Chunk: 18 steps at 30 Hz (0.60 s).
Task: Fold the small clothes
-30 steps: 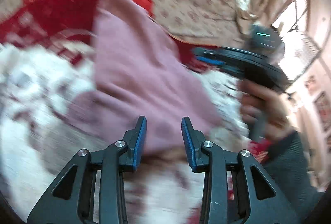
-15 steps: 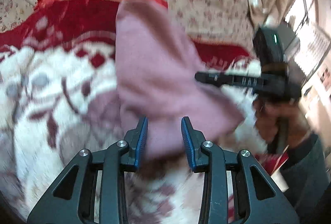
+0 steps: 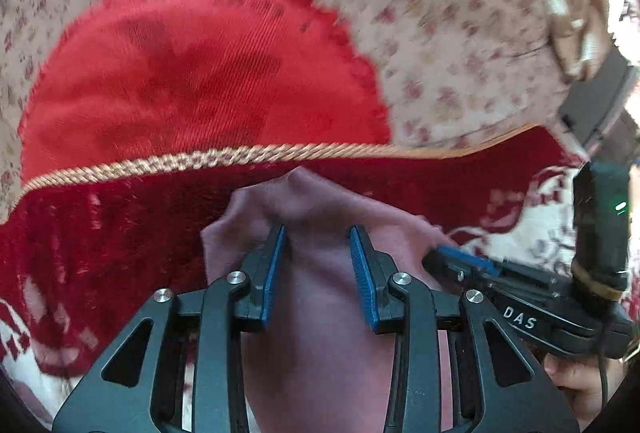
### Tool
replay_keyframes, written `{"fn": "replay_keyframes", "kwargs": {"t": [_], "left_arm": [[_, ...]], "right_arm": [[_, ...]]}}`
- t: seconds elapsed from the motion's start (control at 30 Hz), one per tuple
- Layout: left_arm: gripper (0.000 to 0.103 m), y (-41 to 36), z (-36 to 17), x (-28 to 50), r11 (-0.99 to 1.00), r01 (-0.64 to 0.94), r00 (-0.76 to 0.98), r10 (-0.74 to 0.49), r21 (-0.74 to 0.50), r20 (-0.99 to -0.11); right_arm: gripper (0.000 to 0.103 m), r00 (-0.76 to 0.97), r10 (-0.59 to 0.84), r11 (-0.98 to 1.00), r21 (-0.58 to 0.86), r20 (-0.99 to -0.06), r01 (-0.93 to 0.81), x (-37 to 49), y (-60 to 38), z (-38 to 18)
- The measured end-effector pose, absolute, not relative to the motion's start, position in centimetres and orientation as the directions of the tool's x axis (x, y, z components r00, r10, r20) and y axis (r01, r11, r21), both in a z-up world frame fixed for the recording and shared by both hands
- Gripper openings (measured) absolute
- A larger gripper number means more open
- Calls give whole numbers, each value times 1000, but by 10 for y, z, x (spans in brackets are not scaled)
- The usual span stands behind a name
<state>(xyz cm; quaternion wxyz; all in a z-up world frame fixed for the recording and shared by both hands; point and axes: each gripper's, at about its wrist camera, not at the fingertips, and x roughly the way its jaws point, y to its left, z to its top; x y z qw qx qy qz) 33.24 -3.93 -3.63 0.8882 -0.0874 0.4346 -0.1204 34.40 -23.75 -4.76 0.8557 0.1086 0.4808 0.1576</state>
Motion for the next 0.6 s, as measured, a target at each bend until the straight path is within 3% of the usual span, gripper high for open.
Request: {"fn": "replay_keyframes", "kwargs": {"t": [0.1,0.3,0.5,0.6], "left_arm": [[32,-39,-41,339,955,127,592,-289,-266,-752],[32,-23,-14,315,933,154,595,-350,-324,-724],[38,-2,-6,222,912,218,575,-408,-348,-709],[38,-3,-26,166,899,206,544,-434,-386,-719]], "right_arm": [[15,445,433,896,428,-784,-119,355,-256,-71],[16,473,415,906,399,-777,-140,343,-264,-46],[16,507,461,880,304,-728,-364,269,-258,8],[16,473,428,843,152,-770,-516,207,-241,3]]}}
